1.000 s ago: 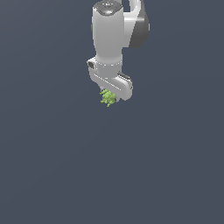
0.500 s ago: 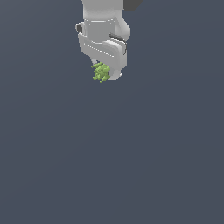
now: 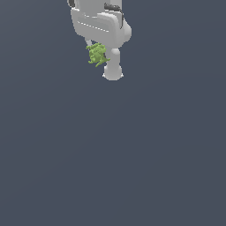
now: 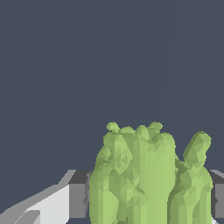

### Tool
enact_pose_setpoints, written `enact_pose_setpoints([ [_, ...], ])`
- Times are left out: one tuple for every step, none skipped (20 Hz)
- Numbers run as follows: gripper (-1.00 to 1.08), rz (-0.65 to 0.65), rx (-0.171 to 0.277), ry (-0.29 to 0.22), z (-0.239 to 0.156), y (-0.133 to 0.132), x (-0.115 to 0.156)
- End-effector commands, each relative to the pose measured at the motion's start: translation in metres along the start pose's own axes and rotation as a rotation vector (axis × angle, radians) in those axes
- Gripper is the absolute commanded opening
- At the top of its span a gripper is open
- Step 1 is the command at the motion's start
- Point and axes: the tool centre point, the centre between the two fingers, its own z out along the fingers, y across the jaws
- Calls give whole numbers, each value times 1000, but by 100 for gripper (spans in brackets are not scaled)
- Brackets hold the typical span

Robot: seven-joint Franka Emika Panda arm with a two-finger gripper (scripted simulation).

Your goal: Pick up the object and move it to a goal position.

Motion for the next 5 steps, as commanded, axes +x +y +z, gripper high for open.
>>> enact_pose_setpoints([
  [-100,-1,-1,-1,-7,3,-1],
  [-100,-1,-1,-1,-9,4,-1],
  [-100,-1,-1,-1,-10,4,0],
  [-100,-1,-1,-1,-11,4,0],
  [-100,-1,-1,-1,-11,4,0],
])
